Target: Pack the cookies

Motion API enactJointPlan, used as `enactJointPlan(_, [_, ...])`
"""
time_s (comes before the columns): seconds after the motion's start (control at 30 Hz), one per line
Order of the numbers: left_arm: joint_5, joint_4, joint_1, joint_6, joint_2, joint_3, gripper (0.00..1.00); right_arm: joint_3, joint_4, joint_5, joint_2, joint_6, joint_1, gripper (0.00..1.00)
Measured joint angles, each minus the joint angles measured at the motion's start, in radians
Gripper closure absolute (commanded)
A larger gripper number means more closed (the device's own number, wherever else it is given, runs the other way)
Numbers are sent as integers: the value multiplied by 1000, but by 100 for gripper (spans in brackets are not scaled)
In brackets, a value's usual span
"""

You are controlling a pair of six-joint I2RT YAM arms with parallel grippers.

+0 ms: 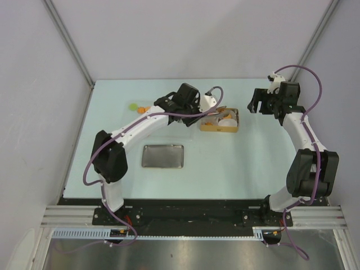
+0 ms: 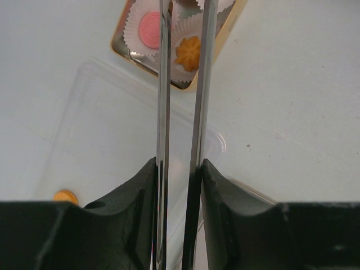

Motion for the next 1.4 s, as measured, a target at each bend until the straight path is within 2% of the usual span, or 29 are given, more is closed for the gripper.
enactJointPlan(1.07, [-31, 3, -76, 3, 140, 69, 63, 0, 0, -9, 0, 0, -22, 16])
enactJointPlan(1.4, [-43, 8, -76, 4, 142, 74, 59, 0, 0, -16, 0, 0, -24, 16])
